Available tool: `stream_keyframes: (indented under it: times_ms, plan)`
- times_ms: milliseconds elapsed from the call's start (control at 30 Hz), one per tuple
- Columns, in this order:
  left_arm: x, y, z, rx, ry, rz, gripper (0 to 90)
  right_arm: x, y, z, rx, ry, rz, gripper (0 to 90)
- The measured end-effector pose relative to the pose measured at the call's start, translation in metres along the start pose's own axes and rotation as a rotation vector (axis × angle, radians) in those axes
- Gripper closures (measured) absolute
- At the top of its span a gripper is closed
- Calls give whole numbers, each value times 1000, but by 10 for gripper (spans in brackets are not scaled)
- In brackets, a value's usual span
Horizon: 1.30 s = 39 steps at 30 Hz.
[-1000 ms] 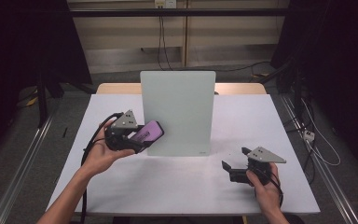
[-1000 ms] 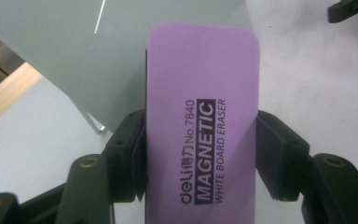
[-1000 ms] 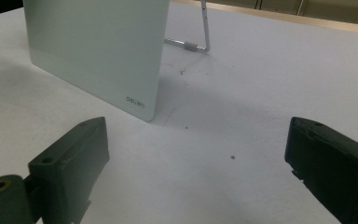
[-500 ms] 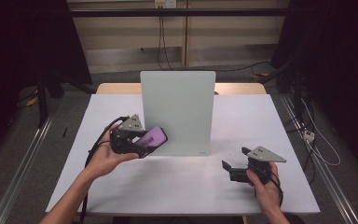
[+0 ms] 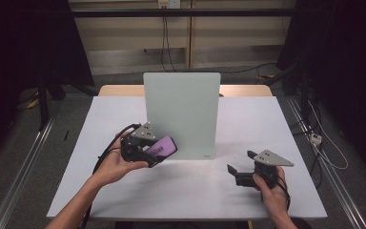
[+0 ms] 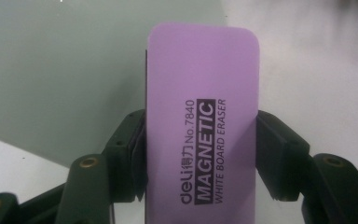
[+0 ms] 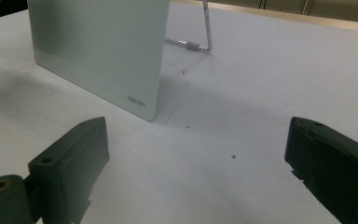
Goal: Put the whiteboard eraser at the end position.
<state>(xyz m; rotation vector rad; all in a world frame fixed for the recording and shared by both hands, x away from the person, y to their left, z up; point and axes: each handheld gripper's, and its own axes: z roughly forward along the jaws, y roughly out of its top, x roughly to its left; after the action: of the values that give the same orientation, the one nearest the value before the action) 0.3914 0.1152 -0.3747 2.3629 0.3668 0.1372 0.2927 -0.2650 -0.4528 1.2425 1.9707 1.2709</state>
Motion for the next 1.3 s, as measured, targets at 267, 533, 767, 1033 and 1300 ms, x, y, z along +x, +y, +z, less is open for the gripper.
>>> stream_keyframes:
  times_ms: [267, 533, 767, 1033, 1300]
  plan:
    - [-6, 3, 7, 12, -5, 28, 409, 0, 1, 2, 1, 9, -6, 67]
    - [-15, 4, 15, 20, -36, 37, 409, 1, 2, 1, 1, -9, -5, 67]
    - [-23, 7, 25, 39, -88, 51, 409, 4, 2, 2, 5, -4, -14, 67]
    - [-29, 11, 46, 80, -140, 54, 408, 2, 1, 2, 4, -6, -10, 67]
    - [-36, 14, 61, 125, -178, 54, 408, 3, 2, 3, 4, -3, -10, 67]
